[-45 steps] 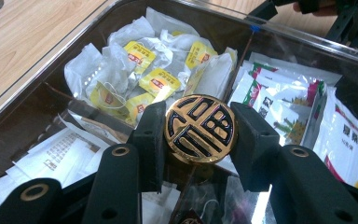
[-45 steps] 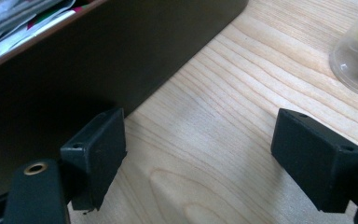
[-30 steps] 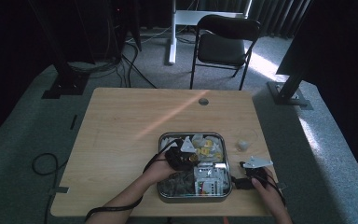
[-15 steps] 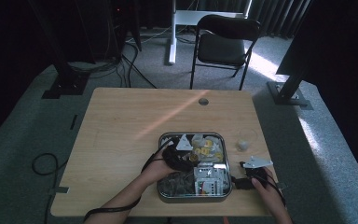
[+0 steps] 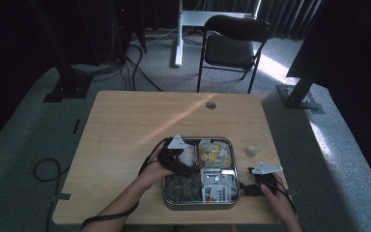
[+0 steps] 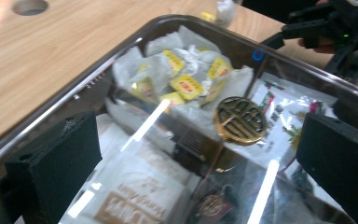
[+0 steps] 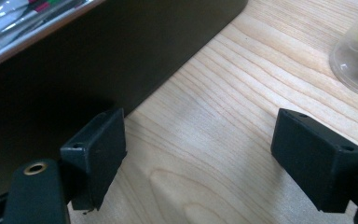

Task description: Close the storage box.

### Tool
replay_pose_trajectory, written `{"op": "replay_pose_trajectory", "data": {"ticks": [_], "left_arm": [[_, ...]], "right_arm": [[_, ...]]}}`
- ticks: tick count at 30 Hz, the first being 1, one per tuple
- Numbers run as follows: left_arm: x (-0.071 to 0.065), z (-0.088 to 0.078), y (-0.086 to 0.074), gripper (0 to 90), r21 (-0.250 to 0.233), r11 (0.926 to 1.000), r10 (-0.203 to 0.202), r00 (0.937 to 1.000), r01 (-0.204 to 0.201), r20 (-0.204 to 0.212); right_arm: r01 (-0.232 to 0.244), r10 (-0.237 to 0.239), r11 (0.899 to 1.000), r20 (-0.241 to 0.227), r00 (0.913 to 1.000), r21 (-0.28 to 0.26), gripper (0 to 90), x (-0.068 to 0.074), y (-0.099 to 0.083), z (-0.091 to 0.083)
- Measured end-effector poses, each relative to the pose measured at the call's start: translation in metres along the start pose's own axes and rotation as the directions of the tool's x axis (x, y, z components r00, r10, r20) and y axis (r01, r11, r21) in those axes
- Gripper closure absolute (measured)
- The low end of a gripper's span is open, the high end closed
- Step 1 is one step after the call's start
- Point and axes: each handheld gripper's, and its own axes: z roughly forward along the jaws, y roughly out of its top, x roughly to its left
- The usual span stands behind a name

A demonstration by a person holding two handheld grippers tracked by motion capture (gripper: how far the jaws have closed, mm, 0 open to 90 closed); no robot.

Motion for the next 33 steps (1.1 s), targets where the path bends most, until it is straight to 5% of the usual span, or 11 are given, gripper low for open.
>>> {"op": "replay_pose_trajectory", "data": {"ticks": [13,33], "left_arm": [[0.016,-0.025,-0.012,0.0,-0.045,0.9985,0.03,0.999,-0.031,-0.033],[0.057,-0.067,-0.05,0.0,-0.074,0.9958,-0.064,0.9883,0.054,-0.138]], "right_arm": [[-0.002,0.002,1.0,-0.001,1.0,0.001,17.3,0.0,0.0,0.0],[-0.003,0.003,1.0,0.002,1.0,0.001,17.3,0.001,-0.001,-0.001]]}}
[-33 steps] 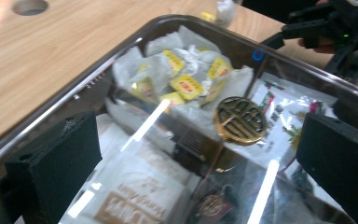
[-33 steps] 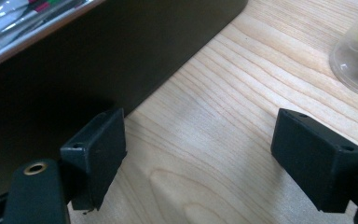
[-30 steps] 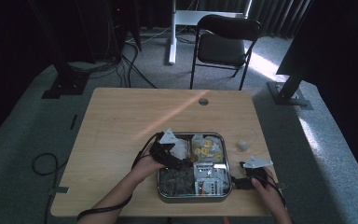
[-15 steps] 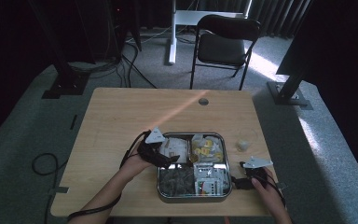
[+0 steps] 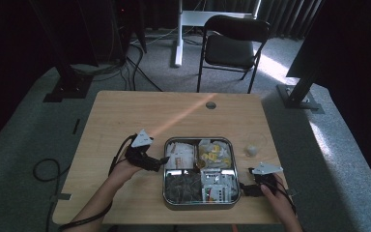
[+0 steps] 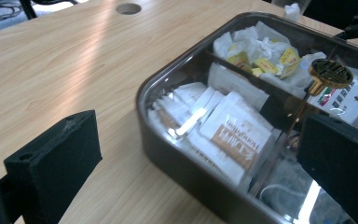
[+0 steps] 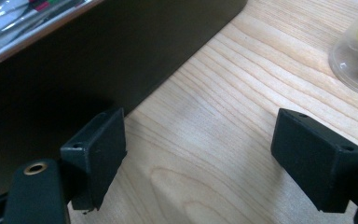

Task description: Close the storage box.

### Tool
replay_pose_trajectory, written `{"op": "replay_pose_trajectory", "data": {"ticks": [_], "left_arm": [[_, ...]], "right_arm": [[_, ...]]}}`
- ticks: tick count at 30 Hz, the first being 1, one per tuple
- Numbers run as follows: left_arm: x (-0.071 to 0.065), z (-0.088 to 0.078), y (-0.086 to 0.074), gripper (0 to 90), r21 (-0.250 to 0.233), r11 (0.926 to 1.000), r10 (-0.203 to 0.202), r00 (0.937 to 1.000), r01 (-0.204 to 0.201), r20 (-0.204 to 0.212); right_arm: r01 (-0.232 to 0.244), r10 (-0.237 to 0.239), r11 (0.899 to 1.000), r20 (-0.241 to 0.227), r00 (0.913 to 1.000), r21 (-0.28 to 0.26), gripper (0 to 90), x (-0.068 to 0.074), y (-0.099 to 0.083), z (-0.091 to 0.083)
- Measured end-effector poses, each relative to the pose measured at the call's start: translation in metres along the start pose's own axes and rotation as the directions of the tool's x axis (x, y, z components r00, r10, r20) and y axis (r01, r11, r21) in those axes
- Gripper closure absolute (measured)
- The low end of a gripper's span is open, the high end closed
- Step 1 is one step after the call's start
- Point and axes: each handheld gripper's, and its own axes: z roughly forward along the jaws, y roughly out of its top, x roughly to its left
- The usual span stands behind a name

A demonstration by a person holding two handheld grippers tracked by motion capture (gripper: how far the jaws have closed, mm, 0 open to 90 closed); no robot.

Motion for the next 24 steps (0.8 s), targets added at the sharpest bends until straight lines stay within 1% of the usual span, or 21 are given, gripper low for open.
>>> {"op": "replay_pose_trajectory", "data": {"ticks": [8,11,16,17,20,24], "left_arm": [[0.017,-0.012,-0.018,0.0,-0.008,0.9996,-0.028,0.9994,0.028,-0.022],[0.023,-0.016,-0.025,0.0,-0.005,0.9995,-0.032,0.999,0.032,-0.03],[0.03,-0.023,-0.039,0.0,0.009,0.9995,-0.031,0.9986,0.031,-0.042],[0.032,-0.025,-0.042,0.0,0.006,0.9992,-0.039,0.9986,0.039,-0.036],[0.034,-0.029,-0.053,0.0,0.006,0.9987,-0.049,0.998,0.05,-0.039],[0.036,-0.032,-0.066,0.0,0.019,0.9976,-0.065,0.9969,0.066,-0.044]], "right_arm": [[0.0,0.0,1.0,0.0,1.0,0.0,17.3,0.0,0.0,0.0],[0.0,0.0,1.0,0.0,1.0,0.0,17.3,0.0,0.0,0.0],[0.0,0.0,1.0,0.0,1.0,0.0,17.3,0.0,0.0,0.0],[0.0,0.0,1.0,0.0,1.0,0.0,17.3,0.0,0.0,0.0],[0.0,0.0,1.0,0.0,1.0,0.0,17.3,0.0,0.0,0.0],[0.0,0.0,1.0,0.0,1.0,0.0,17.3,0.0,0.0,0.0]]}}
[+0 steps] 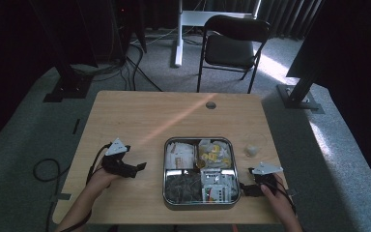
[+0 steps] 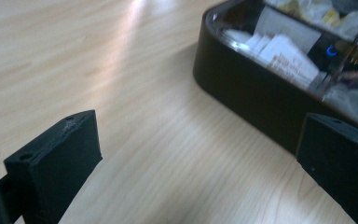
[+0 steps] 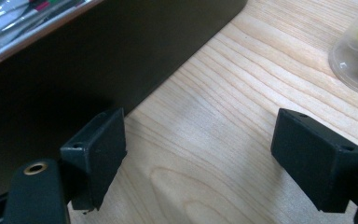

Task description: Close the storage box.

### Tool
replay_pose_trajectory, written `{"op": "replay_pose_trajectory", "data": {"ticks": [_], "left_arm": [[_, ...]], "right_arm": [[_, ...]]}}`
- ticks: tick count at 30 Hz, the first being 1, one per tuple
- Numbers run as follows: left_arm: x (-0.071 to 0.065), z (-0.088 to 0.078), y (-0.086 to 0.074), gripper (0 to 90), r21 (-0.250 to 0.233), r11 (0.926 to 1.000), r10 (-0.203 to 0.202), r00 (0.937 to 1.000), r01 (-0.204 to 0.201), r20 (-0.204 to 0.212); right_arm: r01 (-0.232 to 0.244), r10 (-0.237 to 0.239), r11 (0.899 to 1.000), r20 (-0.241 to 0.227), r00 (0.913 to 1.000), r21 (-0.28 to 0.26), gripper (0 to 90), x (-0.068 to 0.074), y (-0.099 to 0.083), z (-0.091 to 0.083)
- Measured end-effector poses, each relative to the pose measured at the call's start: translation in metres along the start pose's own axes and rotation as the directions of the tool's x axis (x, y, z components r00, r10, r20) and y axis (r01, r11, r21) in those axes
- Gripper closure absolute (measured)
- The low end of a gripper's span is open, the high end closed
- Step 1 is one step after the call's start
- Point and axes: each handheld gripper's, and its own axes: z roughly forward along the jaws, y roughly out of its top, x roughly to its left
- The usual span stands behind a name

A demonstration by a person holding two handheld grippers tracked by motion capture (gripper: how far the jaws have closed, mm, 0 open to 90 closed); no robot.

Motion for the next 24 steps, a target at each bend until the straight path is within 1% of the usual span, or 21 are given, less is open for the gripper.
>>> {"op": "replay_pose_trajectory", "data": {"ticks": [2,3,5,12,13,15,17,18,22,24], "left_arm": [[0.0,-0.001,-0.007,0.0,0.005,1.0,-0.006,1.0,0.006,0.003],[0.0,-0.001,-0.007,0.0,0.005,1.0,-0.006,1.0,0.006,0.003],[-0.002,-0.001,-0.015,0.0,0.023,0.9997,-0.001,1.0,0.001,0.003],[-0.006,-0.008,-0.029,0.0,0.04,0.9991,-0.009,0.9998,0.009,0.018],[-0.007,-0.009,-0.031,0.0,0.045,0.999,-0.004,0.9997,0.003,0.022],[-0.008,-0.011,-0.035,0.0,0.047,0.9989,-0.003,0.9997,0.002,0.024],[-0.009,-0.013,-0.039,0.0,0.049,0.9988,-0.004,0.9994,0.003,0.035],[-0.01,-0.013,-0.042,0.0,0.055,0.9985,-0.001,0.9996,-0.001,0.03],[-0.013,-0.015,-0.05,0.0,0.084,0.9964,0.009,0.9993,-0.012,0.035],[-0.013,-0.017,-0.053,0.0,0.087,0.996,0.016,0.999,-0.02,0.042]], "right_arm": [[0.0,0.0,1.0,0.0,1.0,0.0,17.3,0.0,0.0,0.0],[0.0,0.0,1.0,0.0,1.0,0.0,17.3,0.0,0.0,0.0],[0.0,0.0,1.0,0.0,1.0,0.0,17.3,0.0,0.0,0.0],[0.0,0.0,1.0,0.0,1.0,0.0,17.3,0.0,0.0,0.0],[0.0,0.0,1.0,0.0,1.0,0.0,17.3,0.0,0.0,0.0],[0.001,-0.001,1.0,0.0,1.0,0.0,17.3,0.0,0.0,0.0],[0.001,-0.001,1.0,0.0,1.0,0.0,17.3,0.0,0.0,0.0],[0.0,0.0,1.0,0.0,1.0,0.0,17.3,0.0,0.0,0.0],[0.0,0.0,1.0,0.0,1.0,0.0,17.3,0.0,0.0,0.0],[0.001,-0.001,1.0,0.0,1.0,0.0,17.3,0.0,0.0,0.0]]}}
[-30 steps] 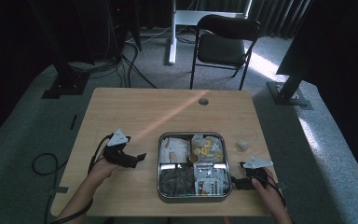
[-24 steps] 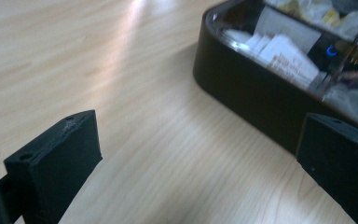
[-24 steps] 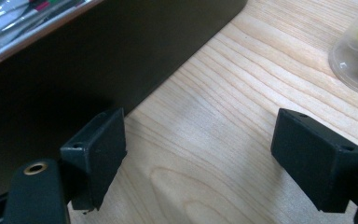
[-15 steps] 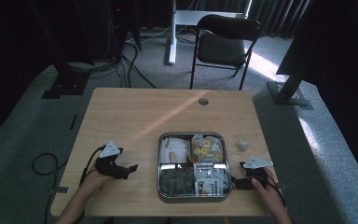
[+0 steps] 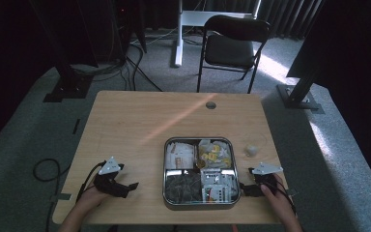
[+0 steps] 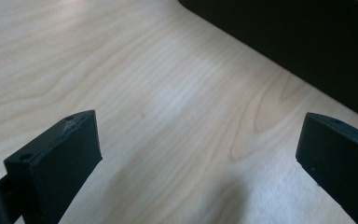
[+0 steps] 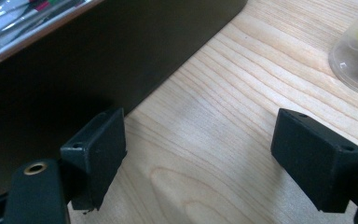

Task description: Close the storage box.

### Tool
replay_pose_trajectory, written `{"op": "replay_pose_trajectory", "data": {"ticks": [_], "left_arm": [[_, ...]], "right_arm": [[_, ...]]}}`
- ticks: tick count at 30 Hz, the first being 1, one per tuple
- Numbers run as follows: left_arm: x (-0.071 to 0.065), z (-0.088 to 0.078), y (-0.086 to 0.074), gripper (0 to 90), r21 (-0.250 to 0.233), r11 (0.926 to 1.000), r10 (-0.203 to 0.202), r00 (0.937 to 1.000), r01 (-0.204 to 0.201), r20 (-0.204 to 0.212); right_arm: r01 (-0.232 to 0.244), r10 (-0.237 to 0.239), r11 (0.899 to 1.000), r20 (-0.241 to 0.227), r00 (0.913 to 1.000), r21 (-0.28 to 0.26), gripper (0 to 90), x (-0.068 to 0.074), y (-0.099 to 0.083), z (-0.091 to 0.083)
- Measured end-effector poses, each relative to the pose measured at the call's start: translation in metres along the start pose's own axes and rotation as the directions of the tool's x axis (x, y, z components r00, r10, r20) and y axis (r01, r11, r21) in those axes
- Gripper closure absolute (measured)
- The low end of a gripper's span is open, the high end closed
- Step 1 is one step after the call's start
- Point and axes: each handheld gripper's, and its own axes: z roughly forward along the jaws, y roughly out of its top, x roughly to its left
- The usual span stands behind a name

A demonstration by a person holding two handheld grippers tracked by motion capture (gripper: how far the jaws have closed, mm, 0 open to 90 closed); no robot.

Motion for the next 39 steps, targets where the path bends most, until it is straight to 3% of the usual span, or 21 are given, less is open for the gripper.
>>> {"op": "replay_pose_trajectory", "data": {"ticks": [10,17,22,25,30,39], "left_arm": [[0.001,-0.011,-0.012,0.0,0.035,0.9989,0.03,0.9994,-0.03,-0.019],[0.006,-0.016,-0.022,0.0,0.06,0.9979,0.025,0.998,-0.022,-0.058],[0.011,-0.018,-0.028,0.0,0.073,0.9973,0.012,0.9983,-0.008,-0.058],[0.011,-0.017,-0.029,0.0,0.086,0.9962,0.016,0.998,-0.011,-0.061],[0.008,-0.013,-0.029,0.0,0.12,0.9917,0.057,0.9948,-0.046,-0.084],[0.006,-0.013,-0.029,0.0,0.118,0.9926,0.042,0.994,-0.03,-0.101]], "right_arm": [[-0.001,0.001,1.0,0.0,1.0,0.0,17.3,0.0,0.0,0.0],[-0.004,0.004,1.0,0.006,1.0,0.005,15.4,0.0,0.0,0.0],[-0.006,0.006,1.0,0.005,1.0,0.003,15.4,0.0,0.0,0.0],[-0.006,0.006,1.0,0.005,1.0,0.003,15.4,0.0,0.0,0.0],[-0.005,0.005,1.0,0.006,1.0,0.003,15.4,0.0,0.0,0.0],[-0.009,0.009,1.0,0.01,0.9999,0.006,13.9,0.0,0.0,0.0]]}}
